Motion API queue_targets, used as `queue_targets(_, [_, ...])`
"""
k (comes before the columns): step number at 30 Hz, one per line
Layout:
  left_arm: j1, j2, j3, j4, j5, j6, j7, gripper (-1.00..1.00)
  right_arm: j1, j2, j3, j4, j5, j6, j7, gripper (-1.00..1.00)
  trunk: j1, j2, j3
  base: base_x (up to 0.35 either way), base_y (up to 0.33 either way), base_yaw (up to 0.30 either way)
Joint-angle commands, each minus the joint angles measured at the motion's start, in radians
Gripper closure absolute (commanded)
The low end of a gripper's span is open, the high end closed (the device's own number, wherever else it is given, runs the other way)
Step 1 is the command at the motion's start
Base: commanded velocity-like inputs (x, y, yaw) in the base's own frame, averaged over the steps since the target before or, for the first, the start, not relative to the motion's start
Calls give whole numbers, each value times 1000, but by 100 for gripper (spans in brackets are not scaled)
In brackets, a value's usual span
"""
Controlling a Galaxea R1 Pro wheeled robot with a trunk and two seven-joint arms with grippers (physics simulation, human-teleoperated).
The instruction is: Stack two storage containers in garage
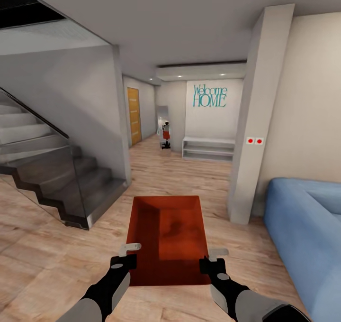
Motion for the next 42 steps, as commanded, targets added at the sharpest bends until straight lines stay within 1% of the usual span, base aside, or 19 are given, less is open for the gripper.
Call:
queue_targets(1, [-1, 45, 11, -3, 7, 7, 14, 100, 0, 0, -17, -3, 14, 2, -1, 100, 1, -1, -2, 322, 0, 0])
queue_targets(8, [-1, 45, 11, -3, 8, 7, 15, 100, 0, 0, -17, -3, 9, 2, -1, 100, 1, -1, -2, 322, 0, 0])
queue_targets(42, [-1, 44, 11, -6, 8, 7, 16, 100, 0, 0, -18, -3, 8, 2, -1, 100, 1, -1, -2, 322, 0, 0])
